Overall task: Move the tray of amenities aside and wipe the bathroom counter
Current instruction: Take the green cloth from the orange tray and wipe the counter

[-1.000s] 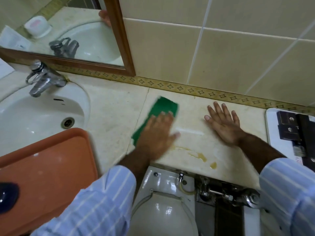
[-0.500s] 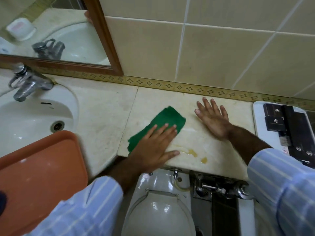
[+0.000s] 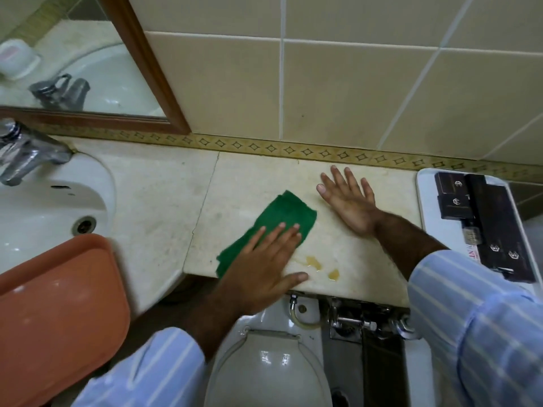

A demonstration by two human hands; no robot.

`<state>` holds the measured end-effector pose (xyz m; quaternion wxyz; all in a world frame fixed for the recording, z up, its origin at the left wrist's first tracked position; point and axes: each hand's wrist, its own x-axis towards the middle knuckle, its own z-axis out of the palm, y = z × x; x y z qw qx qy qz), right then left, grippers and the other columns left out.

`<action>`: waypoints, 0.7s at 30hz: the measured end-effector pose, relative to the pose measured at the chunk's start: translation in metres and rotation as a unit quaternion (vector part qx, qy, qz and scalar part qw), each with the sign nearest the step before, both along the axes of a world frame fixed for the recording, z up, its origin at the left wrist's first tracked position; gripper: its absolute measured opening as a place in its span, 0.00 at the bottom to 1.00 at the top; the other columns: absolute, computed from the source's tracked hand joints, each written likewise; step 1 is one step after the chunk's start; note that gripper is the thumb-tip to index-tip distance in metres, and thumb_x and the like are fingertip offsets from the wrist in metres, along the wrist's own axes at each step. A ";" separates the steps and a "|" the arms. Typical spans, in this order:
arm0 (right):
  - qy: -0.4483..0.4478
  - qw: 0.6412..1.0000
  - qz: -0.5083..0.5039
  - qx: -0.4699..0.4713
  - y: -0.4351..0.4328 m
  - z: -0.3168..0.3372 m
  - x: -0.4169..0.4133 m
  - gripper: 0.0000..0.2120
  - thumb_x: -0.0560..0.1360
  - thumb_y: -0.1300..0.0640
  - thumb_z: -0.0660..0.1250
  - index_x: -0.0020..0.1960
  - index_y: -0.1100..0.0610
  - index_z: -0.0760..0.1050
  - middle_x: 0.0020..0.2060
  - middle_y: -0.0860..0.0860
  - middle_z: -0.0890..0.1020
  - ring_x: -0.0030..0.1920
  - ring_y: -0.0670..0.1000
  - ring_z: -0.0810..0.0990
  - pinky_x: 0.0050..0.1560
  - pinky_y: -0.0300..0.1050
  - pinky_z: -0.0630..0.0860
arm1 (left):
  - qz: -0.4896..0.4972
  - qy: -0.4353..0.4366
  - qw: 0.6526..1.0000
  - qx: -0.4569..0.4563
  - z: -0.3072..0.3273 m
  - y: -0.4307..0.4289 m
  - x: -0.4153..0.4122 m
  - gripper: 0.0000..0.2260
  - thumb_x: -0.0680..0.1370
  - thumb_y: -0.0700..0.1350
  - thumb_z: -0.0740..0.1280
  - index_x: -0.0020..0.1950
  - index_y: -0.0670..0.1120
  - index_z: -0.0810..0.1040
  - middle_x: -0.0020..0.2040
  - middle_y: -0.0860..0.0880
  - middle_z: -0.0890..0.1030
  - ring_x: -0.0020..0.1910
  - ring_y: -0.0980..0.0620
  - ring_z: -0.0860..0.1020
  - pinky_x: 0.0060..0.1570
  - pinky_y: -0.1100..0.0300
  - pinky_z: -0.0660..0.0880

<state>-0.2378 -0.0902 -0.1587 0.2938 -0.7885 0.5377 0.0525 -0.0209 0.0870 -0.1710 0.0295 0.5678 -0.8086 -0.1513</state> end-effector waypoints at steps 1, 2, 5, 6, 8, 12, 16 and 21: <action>-0.001 1.000 -0.001 0.003 0.001 0.001 0.000 0.38 0.77 0.26 0.35 0.84 0.40 0.42 0.83 0.41 0.37 0.81 0.45 0.31 0.79 0.55 0.29 | 0.007 0.004 1.000 0.003 0.001 0.001 0.016 0.35 0.82 0.70 0.46 0.84 0.53 0.48 0.85 0.56 0.48 0.84 0.56 0.45 0.81 0.46 0.48; 0.001 1.000 -0.005 0.003 0.001 0.002 0.001 0.38 0.77 0.26 0.36 0.83 0.40 0.42 0.83 0.41 0.37 0.81 0.45 0.31 0.79 0.55 0.30 | 0.042 0.001 0.999 -0.001 0.002 -0.005 0.035 0.35 0.82 0.70 0.45 0.84 0.54 0.47 0.84 0.57 0.46 0.83 0.56 0.45 0.81 0.47 0.48; 0.003 1.000 -0.009 0.001 0.002 0.001 0.003 0.38 0.78 0.27 0.37 0.84 0.40 0.43 0.83 0.40 0.37 0.81 0.45 0.31 0.79 0.55 0.30 | 0.206 -0.011 0.979 0.000 0.012 -0.053 0.073 0.35 0.82 0.69 0.41 0.84 0.53 0.46 0.84 0.55 0.47 0.84 0.54 0.45 0.81 0.49 0.43; -0.015 1.000 -0.012 0.016 0.002 0.003 0.002 0.37 0.78 0.27 0.38 0.83 0.40 0.44 0.83 0.39 0.38 0.81 0.44 0.31 0.79 0.55 0.30 | 0.242 -0.018 0.970 0.009 0.016 -0.072 0.072 0.35 0.81 0.68 0.40 0.85 0.51 0.47 0.85 0.54 0.47 0.84 0.53 0.45 0.81 0.49 0.42; -0.099 0.992 -0.035 0.069 0.000 0.010 -0.006 0.37 0.78 0.26 0.41 0.83 0.38 0.47 0.83 0.36 0.42 0.81 0.41 0.34 0.79 0.52 0.30 | 0.279 -0.028 0.960 0.017 0.020 -0.104 0.049 0.38 0.80 0.69 0.39 0.85 0.49 0.47 0.85 0.51 0.48 0.84 0.50 0.46 0.81 0.46 0.42; -0.329 0.914 -0.206 0.122 -0.004 0.030 -0.023 0.30 0.81 0.31 0.48 0.76 0.42 0.72 0.78 0.44 0.70 0.80 0.49 0.62 0.81 0.51 0.52 | 0.201 -0.013 0.979 0.021 0.021 -0.122 -0.023 0.38 0.80 0.69 0.40 0.85 0.48 0.48 0.85 0.50 0.48 0.84 0.49 0.46 0.81 0.45 0.42; -0.414 0.841 -0.325 -0.128 0.014 0.052 -0.019 0.23 0.84 0.46 0.54 0.53 0.59 0.84 0.49 0.52 0.86 0.52 0.51 0.83 0.62 0.55 0.77 | 0.049 0.032 0.997 0.049 0.025 -0.098 -0.088 0.35 0.82 0.67 0.41 0.85 0.49 0.50 0.85 0.52 0.49 0.84 0.51 0.46 0.81 0.46 0.40; -0.247 0.923 -0.164 -0.244 0.053 0.049 0.006 0.14 0.82 0.55 0.61 0.62 0.60 0.79 0.57 0.56 0.83 0.59 0.57 0.80 0.64 0.55 0.76 | 0.155 0.271 0.950 0.022 0.047 -0.084 -0.043 0.27 0.85 0.46 0.59 0.84 0.47 0.57 0.84 0.48 0.57 0.83 0.50 0.56 0.81 0.49 0.55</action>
